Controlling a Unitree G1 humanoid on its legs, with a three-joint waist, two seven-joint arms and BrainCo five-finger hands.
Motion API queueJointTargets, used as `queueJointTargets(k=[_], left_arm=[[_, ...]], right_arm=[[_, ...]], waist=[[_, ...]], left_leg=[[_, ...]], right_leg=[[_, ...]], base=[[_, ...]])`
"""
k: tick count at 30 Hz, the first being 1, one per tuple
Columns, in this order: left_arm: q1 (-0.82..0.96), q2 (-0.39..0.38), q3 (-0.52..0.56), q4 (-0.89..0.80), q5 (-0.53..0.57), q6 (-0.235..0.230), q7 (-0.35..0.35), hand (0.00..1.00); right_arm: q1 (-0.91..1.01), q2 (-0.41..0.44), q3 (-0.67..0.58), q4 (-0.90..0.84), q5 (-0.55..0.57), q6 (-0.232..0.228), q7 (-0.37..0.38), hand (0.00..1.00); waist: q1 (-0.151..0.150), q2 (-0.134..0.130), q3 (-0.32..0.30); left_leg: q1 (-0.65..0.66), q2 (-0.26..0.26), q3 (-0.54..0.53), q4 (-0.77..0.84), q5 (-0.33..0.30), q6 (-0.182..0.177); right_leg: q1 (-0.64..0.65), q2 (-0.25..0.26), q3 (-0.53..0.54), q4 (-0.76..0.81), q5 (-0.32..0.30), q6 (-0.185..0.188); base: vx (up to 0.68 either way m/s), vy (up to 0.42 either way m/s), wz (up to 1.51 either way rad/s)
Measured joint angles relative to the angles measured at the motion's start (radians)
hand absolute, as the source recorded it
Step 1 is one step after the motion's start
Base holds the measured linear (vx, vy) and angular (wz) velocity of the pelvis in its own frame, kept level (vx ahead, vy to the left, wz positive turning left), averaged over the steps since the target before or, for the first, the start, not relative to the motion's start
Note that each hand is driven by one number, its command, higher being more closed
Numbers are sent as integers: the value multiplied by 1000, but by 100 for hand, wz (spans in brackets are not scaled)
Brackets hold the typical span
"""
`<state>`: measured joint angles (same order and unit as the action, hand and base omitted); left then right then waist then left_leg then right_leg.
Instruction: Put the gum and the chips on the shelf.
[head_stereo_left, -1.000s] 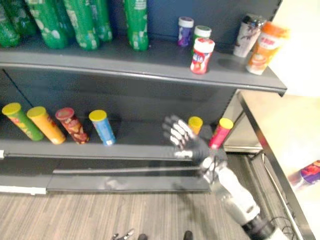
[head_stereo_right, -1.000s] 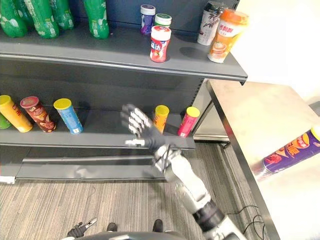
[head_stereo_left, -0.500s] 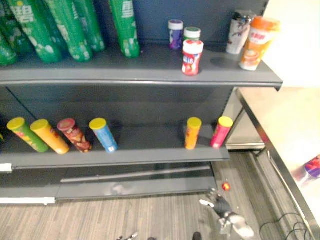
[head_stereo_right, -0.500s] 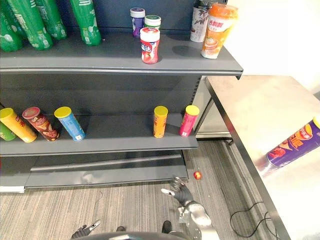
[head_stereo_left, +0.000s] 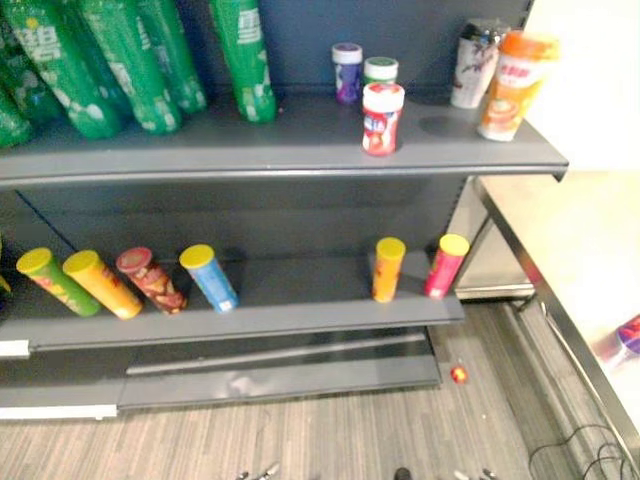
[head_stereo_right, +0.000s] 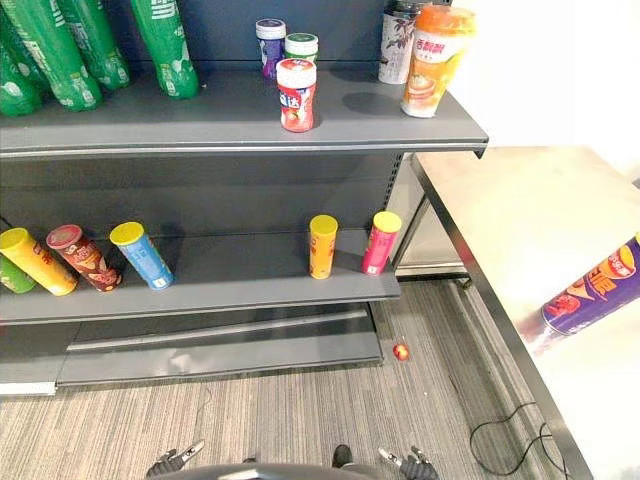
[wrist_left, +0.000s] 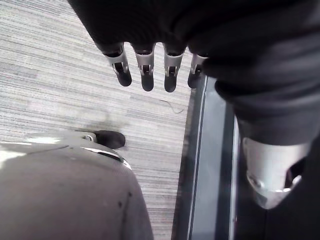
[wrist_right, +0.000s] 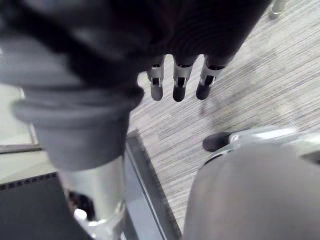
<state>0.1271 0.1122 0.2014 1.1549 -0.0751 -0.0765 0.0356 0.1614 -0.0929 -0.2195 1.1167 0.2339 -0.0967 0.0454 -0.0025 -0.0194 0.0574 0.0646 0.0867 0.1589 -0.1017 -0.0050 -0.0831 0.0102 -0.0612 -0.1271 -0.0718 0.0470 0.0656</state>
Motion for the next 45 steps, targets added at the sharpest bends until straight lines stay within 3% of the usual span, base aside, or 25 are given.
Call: queueJointTargets(k=[6,8,11,12,14,15,16,17,18,19,20,22,25,28,29,30,32,36,45], left_arm=[[-3,1,0,-1,-5,-3,-5,0],[-4,8,-1,-1,-22,-4,-10,0],[-25,16,-9,-3,-40,-9,-20,0],[-26,16,-6,-3,-41,-9,-21,0],[-33,6,12,-1,-41,-8,-21,0],[-43,-4,32,-2,-41,-8,-20,0],[-54,-20,52,-6,-41,-9,-18,0],[-54,-26,63,-7,-41,-9,-17,0],[-56,-30,81,-22,-41,-10,-14,0],[-66,-31,91,-35,-41,-11,-9,0],[-72,-33,90,-40,-42,-11,-9,0],[-82,-31,67,-48,-42,-11,-11,0],[-116,-30,5,-51,-41,-24,-22,0],[-125,-27,-10,-49,-41,-27,-33,0],[-123,-32,-15,-40,-40,-27,-40,0],[-125,-41,-21,-32,-39,-23,-41,0],[-123,-45,-34,-16,-39,-23,-41,0],[-116,-44,-26,-15,-42,-23,-40,0],[-114,-47,16,-15,-42,-22,-37,0]], right_arm=[[-4,22,-89,9,-105,4,-17,0],[-5,22,-97,11,-119,3,-14,0],[8,24,-139,12,-118,2,-12,0],[16,24,-178,8,-110,0,-13,0],[20,27,-231,-12,-94,-3,-13,0],[20,34,-255,-42,-75,-5,-14,0],[14,36,-256,-80,-54,-4,-15,0],[11,42,-256,-95,-48,-4,-16,0],[2,55,-259,-112,-31,-3,-17,0],[-2,73,-269,-118,-15,-2,-20,0],[0,80,-274,-108,-4,-2,-25,0],[10,92,-273,-88,19,-1,-39,0],[29,93,-274,-42,23,4,-41,0],[22,93,-275,-38,23,5,-44,0],[10,92,-281,-38,23,5,-50,0],[-14,82,-282,-37,23,4,-53,0],[-37,75,-282,-40,24,1,-56,0],[-69,62,-282,-40,21,-1,-53,0],[-82,62,-317,-26,22,-2,-50,0]], waist=[[-5,-2,21],[-15,-8,32],[-26,-23,88],[-27,-11,93],[-30,-1,103],[-33,9,106],[-24,26,108],[-21,40,112],[-21,34,123],[-23,38,144],[-23,38,147],[-24,31,152],[-32,28,150],[-39,6,145],[-43,-3,144],[-51,1,156],[-50,23,146],[-37,22,143],[-51,29,148]], left_leg=[[27,-4,19,0,-12,5],[28,-1,44,19,-27,11],[-17,4,62,221,-137,20],[-31,11,82,285,-172,26],[-49,19,134,344,-204,35],[-85,37,210,392,-229,46],[-123,79,327,438,-254,62],[-127,103,369,442,-258,74],[-124,124,443,447,-265,84],[-109,147,517,445,-269,91],[-99,161,562,441,-268,91],[-57,173,664,416,-257,85],[-46,150,733,347,-205,73],[-47,116,772,286,-156,56],[-46,99,794,272,-140,47],[-47,103,801,260,-122,47],[-41,118,796,241,-90,38],[-22,158,815,246,-74,22],[-16,160,818,250,-69,19]], right_leg=[[16,-5,11,8,-11,10],[-18,-12,23,86,-53,15],[-52,-42,34,240,-140,28],[-63,-43,57,257,-141,30],[-82,-39,100,256,-122,47],[-115,-30,146,249,-89,70],[-172,-7,192,208,2,85],[-173,4,190,160,50,89],[-185,2,115,147,61,65],[-194,-36,-45,216,22,9],[-195,-67,-141,278,-5,-22],[-158,-143,-276,374,-23,-48],[-75,-190,-309,336,-33,-30],[-45,-182,-311,208,-56,9],[-40,-188,-308,163,-93,61],[-49,-178,-303,161,-99,67],[-58,-151,-294,162,-102,61],[-51,-114,-275,160,-105,43],[-61,-114,-269,202,-115,16]], base=[[4,4,-4],[29,34,-11],[0,42,-7],[3,66,-37],[19,136,-73],[-55,224,-163],[-135,248,-178],[-163,193,-194],[-182,187,-177],[-156,163,-185],[-126,166,-158],[-109,81,-153],[-122,-63,-95],[-118,-190,-46],[-106,-217,-35],[-110,-201,-35],[-78,-162,-20],[-35,-103,-17],[25,8,-3]])
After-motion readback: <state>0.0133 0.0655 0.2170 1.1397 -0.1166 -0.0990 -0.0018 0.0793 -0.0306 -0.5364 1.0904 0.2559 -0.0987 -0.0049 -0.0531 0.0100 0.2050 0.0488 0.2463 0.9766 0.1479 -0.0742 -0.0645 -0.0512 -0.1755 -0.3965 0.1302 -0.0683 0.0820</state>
